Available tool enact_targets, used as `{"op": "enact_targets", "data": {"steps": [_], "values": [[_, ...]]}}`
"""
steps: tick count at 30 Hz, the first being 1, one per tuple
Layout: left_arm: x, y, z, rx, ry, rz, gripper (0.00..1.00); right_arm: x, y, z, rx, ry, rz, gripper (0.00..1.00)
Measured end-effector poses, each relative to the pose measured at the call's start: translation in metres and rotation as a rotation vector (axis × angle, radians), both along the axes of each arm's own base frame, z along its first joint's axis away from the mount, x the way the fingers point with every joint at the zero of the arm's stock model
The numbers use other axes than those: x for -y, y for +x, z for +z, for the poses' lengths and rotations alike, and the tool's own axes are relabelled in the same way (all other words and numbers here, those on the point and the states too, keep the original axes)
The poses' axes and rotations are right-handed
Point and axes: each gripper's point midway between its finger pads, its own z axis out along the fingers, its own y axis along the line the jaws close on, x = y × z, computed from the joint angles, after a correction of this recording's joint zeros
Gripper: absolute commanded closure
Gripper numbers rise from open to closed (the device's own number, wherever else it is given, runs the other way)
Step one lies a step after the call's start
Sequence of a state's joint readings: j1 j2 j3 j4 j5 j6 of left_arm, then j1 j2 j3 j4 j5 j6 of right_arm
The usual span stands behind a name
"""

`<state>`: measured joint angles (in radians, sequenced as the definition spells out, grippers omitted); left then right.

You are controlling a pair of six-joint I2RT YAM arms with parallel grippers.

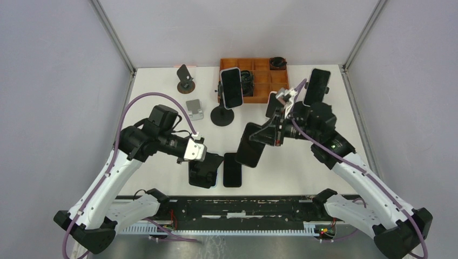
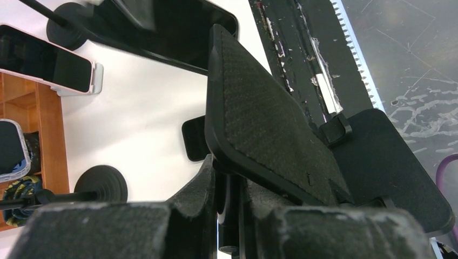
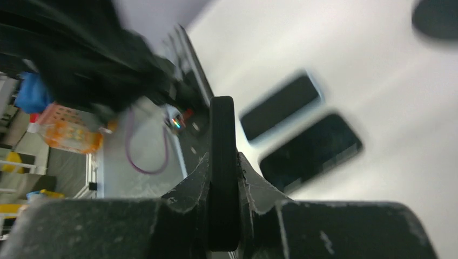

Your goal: Remove the phone from the phone stand

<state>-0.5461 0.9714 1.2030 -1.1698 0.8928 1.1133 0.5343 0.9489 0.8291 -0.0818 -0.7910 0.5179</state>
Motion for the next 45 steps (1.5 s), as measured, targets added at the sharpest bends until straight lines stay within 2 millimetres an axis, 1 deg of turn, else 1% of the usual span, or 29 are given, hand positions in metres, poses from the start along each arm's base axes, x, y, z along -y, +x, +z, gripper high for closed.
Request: {"op": "enact_targets", "data": {"steps": [2, 3, 4, 6, 7, 9, 15, 24, 31, 33, 39, 42, 43, 45], "values": [[0.0, 0.0, 0.001, 0.005, 0.001, -0.002, 0.98, 0.005, 0.0, -0.065, -0.134, -0.115, -0.015, 1.0], [0.0, 0.0, 0.001, 0.009, 0.0, -0.003, 0.98, 0.008, -0.001, -0.094, -0.2, -0.169, -0.024, 1.0], [0.0, 0.0, 0.002, 0.012, -0.001, -0.004, 0.98, 0.011, -0.003, -0.117, -0.257, -0.213, -0.028, 1.0], [0.0, 0.0, 0.004, 0.017, -0.004, -0.004, 0.98, 0.019, -0.01, -0.156, -0.356, -0.297, -0.03, 1.0], [0.0, 0.001, 0.005, 0.019, -0.005, -0.004, 0.98, 0.021, -0.012, -0.168, -0.386, -0.325, -0.026, 1.0], [0.0, 0.001, 0.006, 0.021, -0.006, -0.004, 0.98, 0.021, -0.012, -0.182, -0.409, -0.357, -0.016, 1.0], [0.0, 0.001, 0.006, 0.022, -0.005, -0.004, 0.98, 0.018, -0.003, -0.214, -0.455, -0.416, 0.0, 1.0], [0.0, 0.001, 0.006, 0.023, -0.005, -0.004, 0.98, 0.006, 0.009, -0.23, -0.546, -0.38, 0.026, 1.0], [0.0, 0.001, 0.006, 0.023, -0.005, -0.004, 0.98, 0.008, 0.018, -0.246, -0.66, -0.369, -0.021, 0.95], [0.0, 0.001, 0.006, 0.023, -0.005, -0.004, 0.98, 0.008, 0.021, -0.247, -0.67, -0.363, -0.032, 0.9], [0.0, 0.002, 0.006, 0.042, -0.007, -0.015, 0.98, 0.007, 0.029, -0.252, -0.679, -0.367, -0.084, 0.67], [0.001, 0.003, 0.007, 0.053, -0.014, -0.015, 0.98, 0.013, 0.045, -0.264, -0.623, -0.412, -0.169, 0.56], [0.001, 0.004, 0.008, 0.059, -0.018, -0.015, 0.98, 0.015, 0.051, -0.265, -0.605, -0.414, -0.195, 0.52], [0.002, 0.005, 0.01, 0.069, -0.024, -0.015, 0.98, 0.017, 0.066, -0.261, -0.543, -0.407, -0.247, 0.44]]}}
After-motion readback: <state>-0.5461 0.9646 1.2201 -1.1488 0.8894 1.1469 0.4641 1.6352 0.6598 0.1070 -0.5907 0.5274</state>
